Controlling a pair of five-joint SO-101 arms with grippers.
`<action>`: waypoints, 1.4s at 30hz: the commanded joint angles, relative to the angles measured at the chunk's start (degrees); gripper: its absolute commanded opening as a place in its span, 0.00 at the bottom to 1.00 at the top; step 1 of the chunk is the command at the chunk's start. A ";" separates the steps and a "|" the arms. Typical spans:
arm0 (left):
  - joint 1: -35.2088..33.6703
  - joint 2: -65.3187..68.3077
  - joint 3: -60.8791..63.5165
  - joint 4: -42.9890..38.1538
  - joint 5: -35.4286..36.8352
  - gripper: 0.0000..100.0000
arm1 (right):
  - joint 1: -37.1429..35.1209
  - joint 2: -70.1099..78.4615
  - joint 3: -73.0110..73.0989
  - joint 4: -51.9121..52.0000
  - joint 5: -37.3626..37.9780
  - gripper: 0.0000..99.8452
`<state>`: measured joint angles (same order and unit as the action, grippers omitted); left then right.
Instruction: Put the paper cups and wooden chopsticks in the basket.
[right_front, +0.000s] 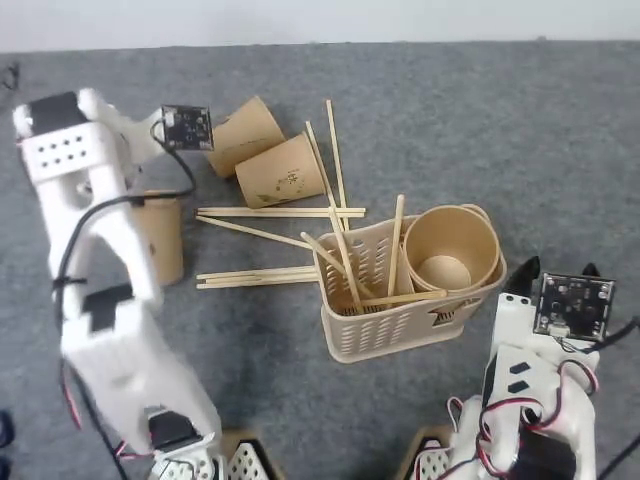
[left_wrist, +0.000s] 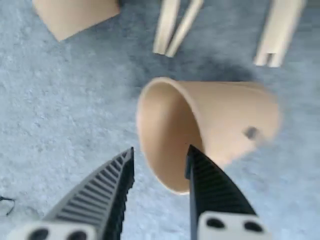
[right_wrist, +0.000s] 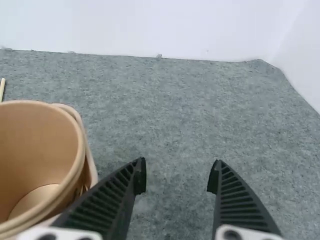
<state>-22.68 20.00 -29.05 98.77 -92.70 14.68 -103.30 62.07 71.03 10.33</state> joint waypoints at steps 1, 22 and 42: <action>-0.09 -10.37 12.18 -2.64 0.62 0.17 | -0.22 0.22 -0.35 -0.84 -0.44 0.21; -7.56 -12.48 13.49 -10.20 6.51 0.18 | -0.13 0.22 -0.26 -0.57 -0.44 0.21; -9.05 -0.09 12.26 0.09 20.31 0.18 | -0.13 0.22 -0.26 -0.48 -0.44 0.21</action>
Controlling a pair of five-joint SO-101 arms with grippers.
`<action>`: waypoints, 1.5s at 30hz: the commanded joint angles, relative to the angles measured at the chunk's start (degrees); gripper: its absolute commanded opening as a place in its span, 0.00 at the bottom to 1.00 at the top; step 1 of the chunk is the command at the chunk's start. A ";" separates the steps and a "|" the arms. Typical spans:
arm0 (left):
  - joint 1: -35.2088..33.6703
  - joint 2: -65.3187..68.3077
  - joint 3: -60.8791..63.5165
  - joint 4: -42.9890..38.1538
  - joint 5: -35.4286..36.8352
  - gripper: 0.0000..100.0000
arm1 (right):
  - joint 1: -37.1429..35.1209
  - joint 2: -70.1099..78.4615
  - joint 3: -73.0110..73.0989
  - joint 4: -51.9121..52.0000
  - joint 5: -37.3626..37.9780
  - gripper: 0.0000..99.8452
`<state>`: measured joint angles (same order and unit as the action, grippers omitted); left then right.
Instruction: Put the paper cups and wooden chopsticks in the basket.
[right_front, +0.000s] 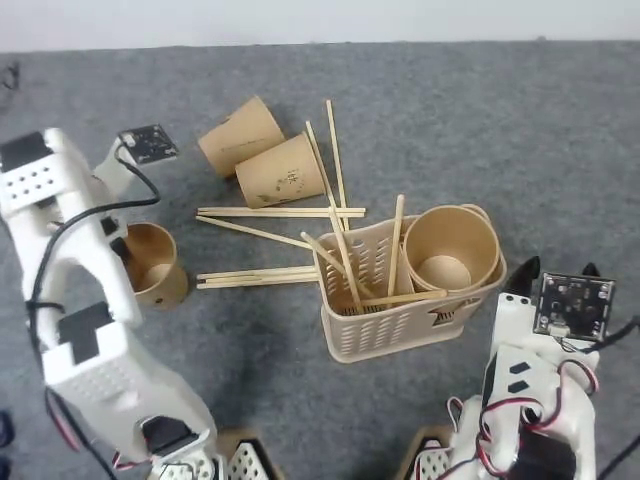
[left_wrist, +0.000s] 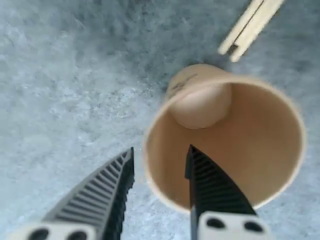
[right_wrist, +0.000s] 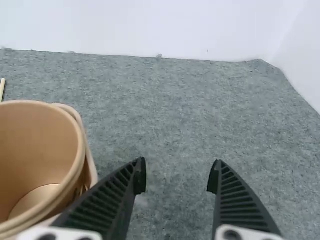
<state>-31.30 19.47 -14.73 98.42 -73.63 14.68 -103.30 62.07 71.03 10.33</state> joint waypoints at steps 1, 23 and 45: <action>-0.44 1.14 -2.07 -0.44 1.23 0.18 | -0.13 0.22 -0.26 -0.48 -0.44 0.21; 0.09 3.52 -2.33 -1.41 8.53 0.01 | -0.13 0.22 -0.26 -0.48 -0.44 0.21; 7.12 -19.87 -3.47 2.29 7.56 0.01 | -0.13 0.22 -0.18 -0.48 -0.44 0.21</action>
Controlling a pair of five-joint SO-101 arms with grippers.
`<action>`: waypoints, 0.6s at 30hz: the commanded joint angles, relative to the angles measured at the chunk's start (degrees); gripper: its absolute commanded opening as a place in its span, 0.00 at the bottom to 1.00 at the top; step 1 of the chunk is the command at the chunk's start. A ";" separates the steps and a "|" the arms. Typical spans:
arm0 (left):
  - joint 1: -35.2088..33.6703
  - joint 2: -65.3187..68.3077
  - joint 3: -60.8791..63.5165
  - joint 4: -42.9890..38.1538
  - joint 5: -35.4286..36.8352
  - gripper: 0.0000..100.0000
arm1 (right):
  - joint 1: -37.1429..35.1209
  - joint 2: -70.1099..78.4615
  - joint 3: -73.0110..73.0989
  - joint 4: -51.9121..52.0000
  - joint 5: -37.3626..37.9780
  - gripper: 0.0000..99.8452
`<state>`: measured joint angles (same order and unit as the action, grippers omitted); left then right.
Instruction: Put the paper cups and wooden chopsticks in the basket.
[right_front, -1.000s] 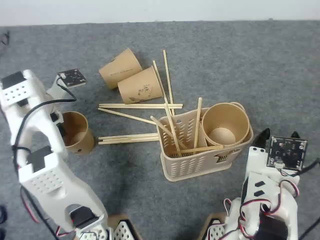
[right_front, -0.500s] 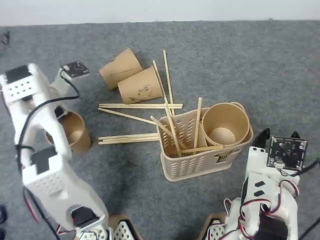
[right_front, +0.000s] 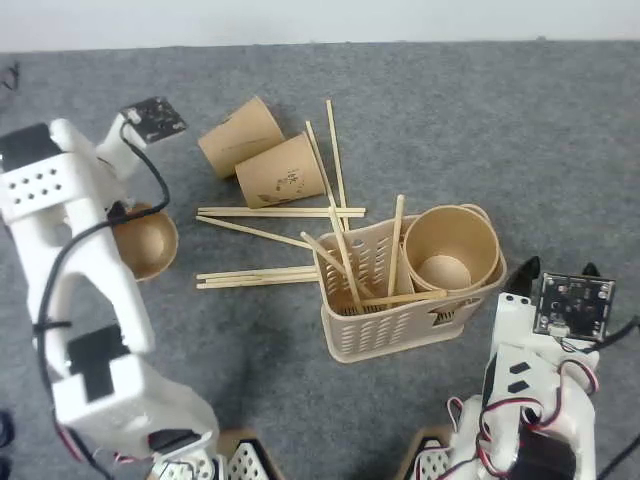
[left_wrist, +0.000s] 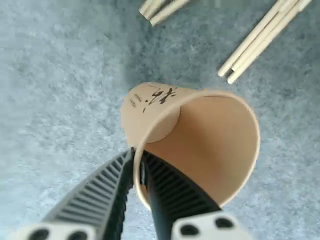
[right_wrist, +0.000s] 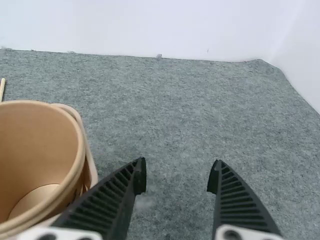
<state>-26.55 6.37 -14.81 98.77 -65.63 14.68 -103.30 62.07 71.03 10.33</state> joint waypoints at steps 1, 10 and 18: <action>3.52 -8.97 -4.26 1.93 -0.18 0.01 | -0.13 0.22 -0.18 -0.48 -0.44 0.21; 17.58 -29.54 -5.41 1.67 8.09 0.01 | -0.04 0.22 -0.18 0.31 6.33 0.21; 30.95 -48.26 -5.49 -3.78 17.05 0.01 | 10.51 -0.84 -0.62 2.24 8.70 0.21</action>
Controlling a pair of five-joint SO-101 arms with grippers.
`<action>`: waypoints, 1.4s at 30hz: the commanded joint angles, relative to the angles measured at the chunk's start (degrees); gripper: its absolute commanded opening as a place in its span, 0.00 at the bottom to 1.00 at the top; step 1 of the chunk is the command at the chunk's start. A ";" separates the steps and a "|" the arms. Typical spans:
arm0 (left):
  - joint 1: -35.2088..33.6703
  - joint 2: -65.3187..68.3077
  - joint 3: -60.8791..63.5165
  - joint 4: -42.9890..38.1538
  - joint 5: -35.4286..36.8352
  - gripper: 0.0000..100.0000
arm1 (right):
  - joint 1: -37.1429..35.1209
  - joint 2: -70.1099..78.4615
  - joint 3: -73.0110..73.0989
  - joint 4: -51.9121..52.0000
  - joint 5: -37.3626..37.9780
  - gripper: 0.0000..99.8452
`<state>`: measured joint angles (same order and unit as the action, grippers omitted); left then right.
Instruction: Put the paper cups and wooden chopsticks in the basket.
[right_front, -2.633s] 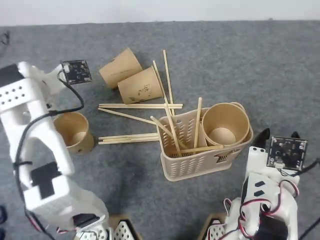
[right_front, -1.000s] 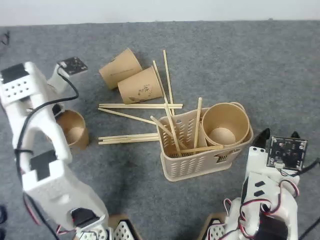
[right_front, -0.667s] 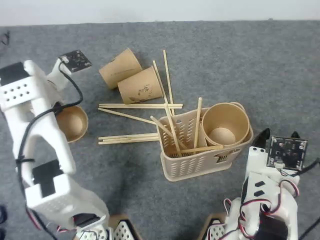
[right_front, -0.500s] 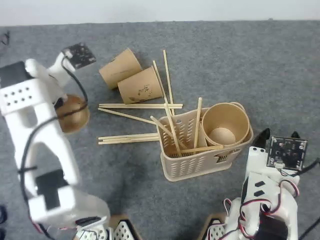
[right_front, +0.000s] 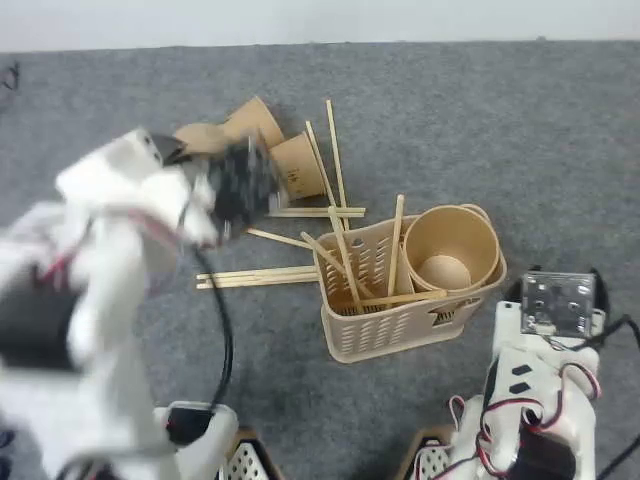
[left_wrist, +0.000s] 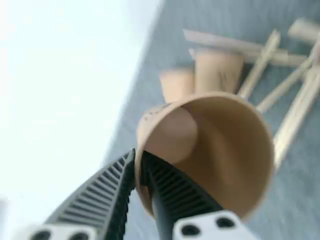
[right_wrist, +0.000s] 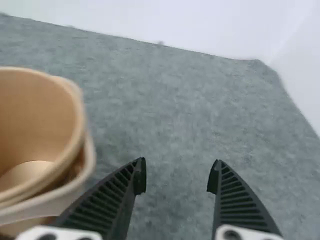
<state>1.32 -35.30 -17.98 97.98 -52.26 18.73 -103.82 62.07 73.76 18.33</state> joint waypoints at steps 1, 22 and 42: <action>3.78 -8.26 -2.33 -3.78 4.57 0.01 | 9.63 -0.31 -0.44 -1.01 0.62 0.21; 36.31 2.81 -9.36 -10.29 29.01 0.01 | 19.03 -0.22 2.73 -2.33 -3.78 0.21; 47.74 40.53 -44.53 2.55 49.14 0.01 | 18.95 -0.22 3.16 -2.33 -3.87 0.21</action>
<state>48.88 3.03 -60.18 99.21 -6.73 37.19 -103.91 65.67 72.53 14.99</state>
